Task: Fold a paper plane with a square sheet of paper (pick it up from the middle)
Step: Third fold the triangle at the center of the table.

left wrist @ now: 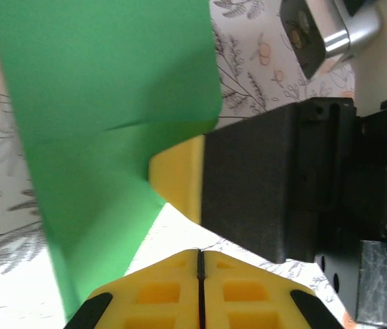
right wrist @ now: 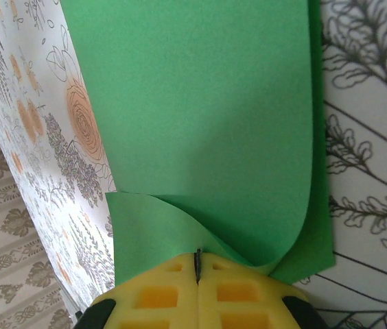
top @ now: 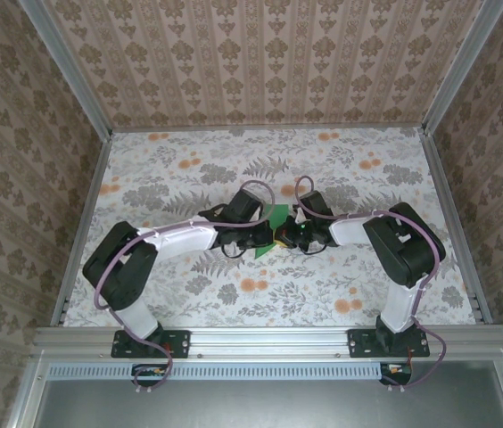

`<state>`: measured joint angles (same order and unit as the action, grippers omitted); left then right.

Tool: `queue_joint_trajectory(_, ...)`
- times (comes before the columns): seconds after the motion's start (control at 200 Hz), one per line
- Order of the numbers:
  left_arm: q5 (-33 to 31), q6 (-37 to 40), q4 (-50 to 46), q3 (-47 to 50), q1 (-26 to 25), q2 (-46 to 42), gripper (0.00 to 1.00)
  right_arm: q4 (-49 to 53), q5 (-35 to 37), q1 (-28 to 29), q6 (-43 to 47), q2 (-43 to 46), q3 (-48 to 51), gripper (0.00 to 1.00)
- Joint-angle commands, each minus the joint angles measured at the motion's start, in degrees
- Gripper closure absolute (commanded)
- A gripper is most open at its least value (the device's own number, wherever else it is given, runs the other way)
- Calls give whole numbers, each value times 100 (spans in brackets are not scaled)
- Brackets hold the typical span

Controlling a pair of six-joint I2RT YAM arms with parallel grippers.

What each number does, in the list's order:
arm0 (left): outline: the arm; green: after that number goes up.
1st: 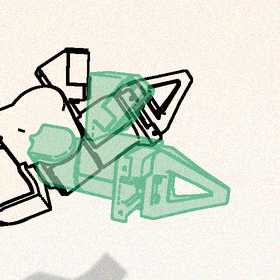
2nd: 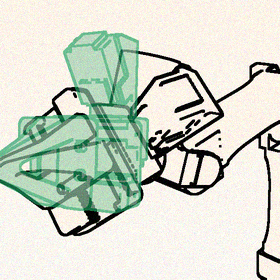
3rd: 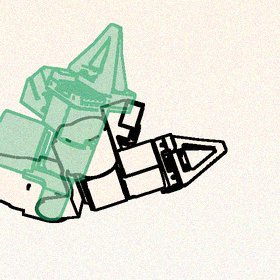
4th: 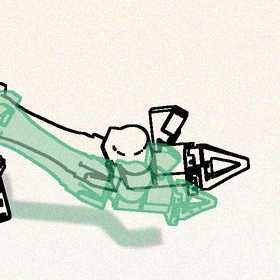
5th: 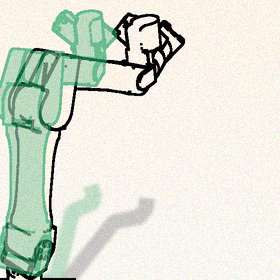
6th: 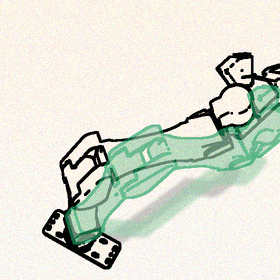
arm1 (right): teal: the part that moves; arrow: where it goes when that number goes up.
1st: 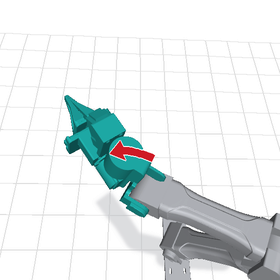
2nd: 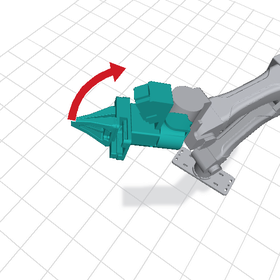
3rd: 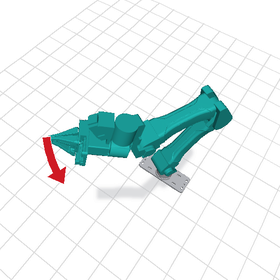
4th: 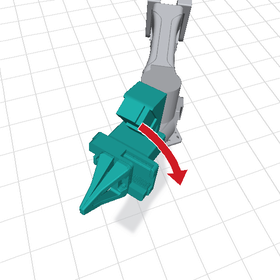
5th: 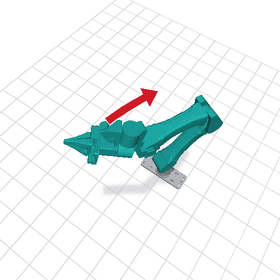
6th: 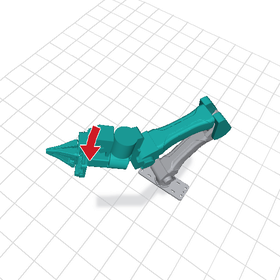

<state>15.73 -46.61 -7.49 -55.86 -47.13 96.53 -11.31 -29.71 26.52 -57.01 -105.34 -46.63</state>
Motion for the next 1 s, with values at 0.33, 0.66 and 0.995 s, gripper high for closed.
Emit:
queue_joint_trajectory(0.33, -121, -439, 295, 198, -32, 516, 94, 652, 836, -33, -79, -196, 296, 100)
queue_joint_trajectory(0.66, -305, -438, 121, 305, -14, 551, 94, 709, 893, -23, -33, -163, 322, 100)
queue_joint_trajectory(0.995, -377, -439, 98, 464, 63, 482, 95, 847, 963, -25, 24, -200, 287, 100)
